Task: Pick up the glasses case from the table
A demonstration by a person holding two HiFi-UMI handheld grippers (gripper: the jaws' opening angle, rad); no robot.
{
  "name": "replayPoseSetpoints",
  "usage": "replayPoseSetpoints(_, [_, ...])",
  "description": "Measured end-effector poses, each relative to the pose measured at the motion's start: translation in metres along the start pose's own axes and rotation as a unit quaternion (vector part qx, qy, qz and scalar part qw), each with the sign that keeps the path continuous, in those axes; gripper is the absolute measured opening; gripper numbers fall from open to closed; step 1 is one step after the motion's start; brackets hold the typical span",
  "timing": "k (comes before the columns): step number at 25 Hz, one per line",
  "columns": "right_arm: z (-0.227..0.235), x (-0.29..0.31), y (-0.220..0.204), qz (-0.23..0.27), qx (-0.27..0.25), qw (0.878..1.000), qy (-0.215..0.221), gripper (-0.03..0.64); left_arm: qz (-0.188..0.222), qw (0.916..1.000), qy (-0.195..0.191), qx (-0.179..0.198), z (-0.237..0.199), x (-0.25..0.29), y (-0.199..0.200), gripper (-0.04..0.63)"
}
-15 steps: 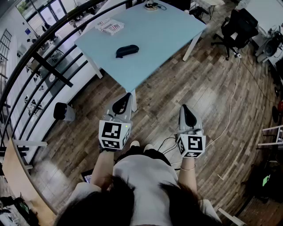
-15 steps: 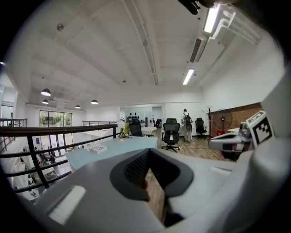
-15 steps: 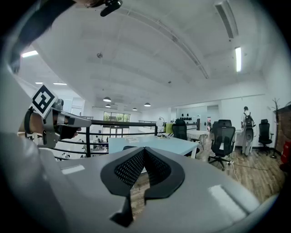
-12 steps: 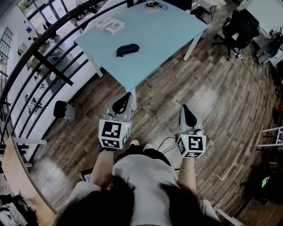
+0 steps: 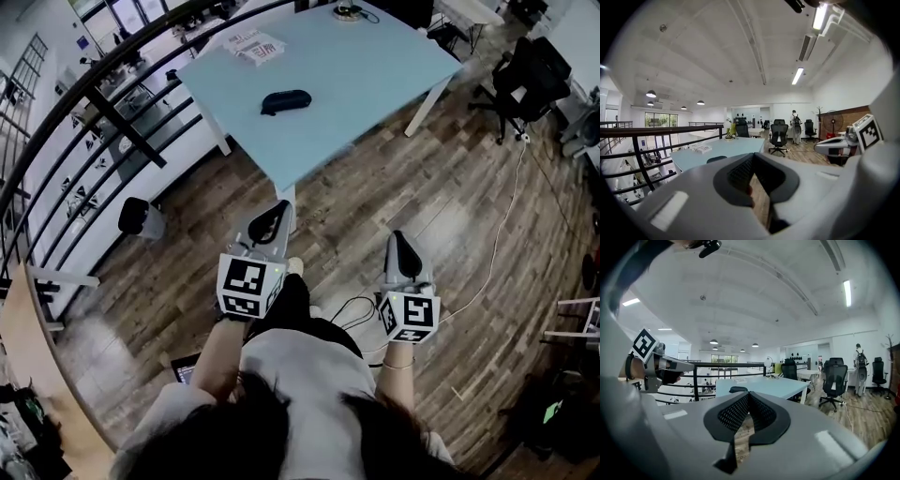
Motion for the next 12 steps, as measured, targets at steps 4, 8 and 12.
replayPoseSetpoints(4, [0.007,0.029,-0.001,-0.007,0.001,1.000,0.005,0.002,0.000,1.0000,0.006,-0.002,-0.014,0.023,-0.002,0.057])
replayPoseSetpoints(8, [0.016,0.072,0.005,-0.010,-0.004,1.000,0.009,0.002,0.003,0.9999,0.009,-0.007,-0.035,0.060,-0.003,0.057])
replayPoseSetpoints(12, [0.025,0.126,0.024,-0.006,-0.011,1.000,0.013,0.002,0.008,0.9998,0.013,-0.010,-0.067,0.107,0.003,0.057])
Point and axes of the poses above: the fingertips, and each gripper's own axes: x forward along the fingers, z to its right, y out of its top, the point moved 6 cm from there along -x, backward along the fingers, and after that the axes turned 12 degrees about x, right-handed, at the moved point
